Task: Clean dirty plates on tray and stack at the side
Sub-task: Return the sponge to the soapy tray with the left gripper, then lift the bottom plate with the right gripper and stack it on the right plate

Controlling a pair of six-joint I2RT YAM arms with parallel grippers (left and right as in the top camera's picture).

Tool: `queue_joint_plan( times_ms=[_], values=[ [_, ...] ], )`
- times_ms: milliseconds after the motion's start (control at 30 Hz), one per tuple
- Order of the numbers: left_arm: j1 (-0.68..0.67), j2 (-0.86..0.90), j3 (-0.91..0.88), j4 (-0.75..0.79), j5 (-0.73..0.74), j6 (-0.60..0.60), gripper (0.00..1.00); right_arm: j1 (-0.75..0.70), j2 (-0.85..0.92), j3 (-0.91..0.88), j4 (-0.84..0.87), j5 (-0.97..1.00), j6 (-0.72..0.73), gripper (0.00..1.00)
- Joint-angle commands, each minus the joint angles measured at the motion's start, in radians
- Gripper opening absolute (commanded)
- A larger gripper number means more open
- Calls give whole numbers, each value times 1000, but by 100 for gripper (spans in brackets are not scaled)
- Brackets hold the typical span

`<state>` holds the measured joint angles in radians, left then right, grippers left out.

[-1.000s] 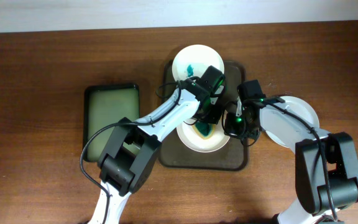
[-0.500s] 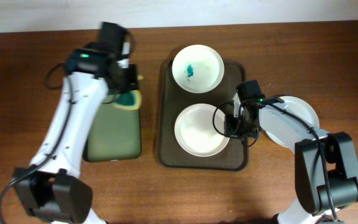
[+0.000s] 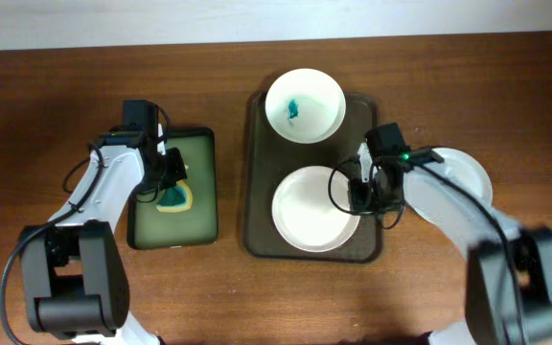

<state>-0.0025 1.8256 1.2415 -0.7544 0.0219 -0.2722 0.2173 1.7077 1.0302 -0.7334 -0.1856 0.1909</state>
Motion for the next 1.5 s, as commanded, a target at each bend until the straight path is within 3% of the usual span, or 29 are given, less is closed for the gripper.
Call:
queue_joint_plan(
  times_ms=[0,100,367,633,800,1467],
  values=[
    [1,-8,1,-4,8,12,0,124,-244,29,-23,312,12,4],
    [1,-8,1,-17,8,12,0,235,-333,29,-22,534,27,4],
    [1,-8,1,-25,8,12,0,497,-344,30,-23,1046,27,4],
    [-1,-8,-30,3,8,12,0,709,-344,29,-27,1289,26,4],
    [-3,-8,-147,117,8,12,0,719,-344,30,-26,1297,26,4],
    [-4,-8,-154,141,16,12,0,719,-344,30,-11,1297,26,4]
  ],
)
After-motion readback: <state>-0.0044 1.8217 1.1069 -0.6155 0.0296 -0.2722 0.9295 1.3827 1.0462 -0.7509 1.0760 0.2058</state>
